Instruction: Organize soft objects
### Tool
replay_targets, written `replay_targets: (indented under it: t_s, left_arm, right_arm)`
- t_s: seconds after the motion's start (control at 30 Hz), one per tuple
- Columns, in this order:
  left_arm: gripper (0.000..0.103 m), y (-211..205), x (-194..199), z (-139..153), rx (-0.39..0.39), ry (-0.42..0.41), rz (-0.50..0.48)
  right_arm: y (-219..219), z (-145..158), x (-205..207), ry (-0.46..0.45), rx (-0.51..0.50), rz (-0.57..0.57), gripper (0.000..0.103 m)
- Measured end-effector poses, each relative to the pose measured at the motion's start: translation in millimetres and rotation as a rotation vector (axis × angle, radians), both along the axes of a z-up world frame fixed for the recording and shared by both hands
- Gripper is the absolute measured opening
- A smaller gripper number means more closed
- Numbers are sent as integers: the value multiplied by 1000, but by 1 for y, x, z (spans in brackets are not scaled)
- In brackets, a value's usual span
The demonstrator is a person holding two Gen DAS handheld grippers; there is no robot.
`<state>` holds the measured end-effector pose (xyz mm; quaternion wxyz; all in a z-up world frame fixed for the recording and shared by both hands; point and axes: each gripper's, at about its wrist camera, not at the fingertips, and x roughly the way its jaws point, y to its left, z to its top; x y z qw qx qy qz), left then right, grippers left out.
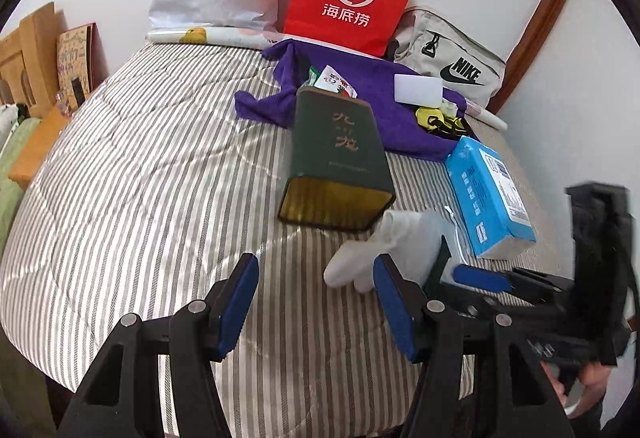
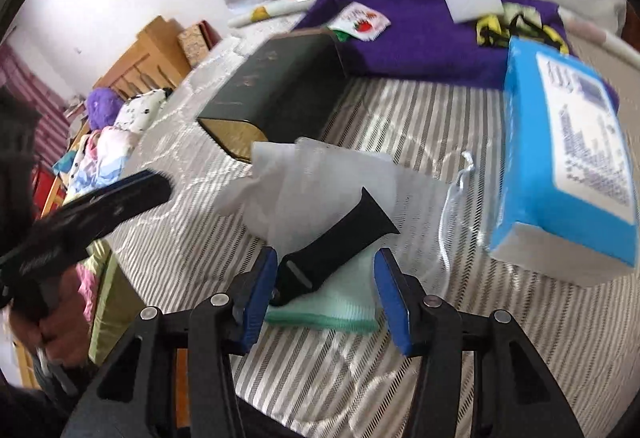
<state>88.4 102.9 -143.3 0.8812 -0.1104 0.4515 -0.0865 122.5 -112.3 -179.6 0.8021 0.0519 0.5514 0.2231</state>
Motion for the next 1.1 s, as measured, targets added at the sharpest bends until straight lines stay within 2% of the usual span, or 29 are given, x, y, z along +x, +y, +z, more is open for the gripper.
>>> replay_targets:
  t_s: [0.13, 0.17, 0.3, 0.43, 0.63, 0.8, 0.9, 1.1]
  left_arm:
    - [58, 5, -6, -4, -6, -2, -2]
    - [58, 6, -7, -6, -5, 0, -9]
    - [58, 11, -7, -9, -8, 7, 0]
    - [58, 12, -7, -11, -17, 16, 5]
    - [58, 6, -9, -11, -27, 28, -7]
    - [58, 0, -11, -10, -25, 35, -21]
    - [58, -1, -11, -10, -22, 37, -22]
    - [58, -6, -11, -9, -22, 26, -46]
  right_arm:
    - [2, -10, 8, 40, 15, -44, 51]
    - [2, -9, 9, 32, 23, -55, 48]
    - [-4, 1, 8, 2, 39, -67, 18]
    - [-15, 11, 6, -21, 89, -73, 9]
    - [-15, 11, 5, -36, 99, -50, 7]
    - [-7, 4, 11, 11, 144, -28, 11]
    - [4, -4, 15, 33, 141, 3, 9]
    - [-8, 17, 3, -49, 148, -9, 4]
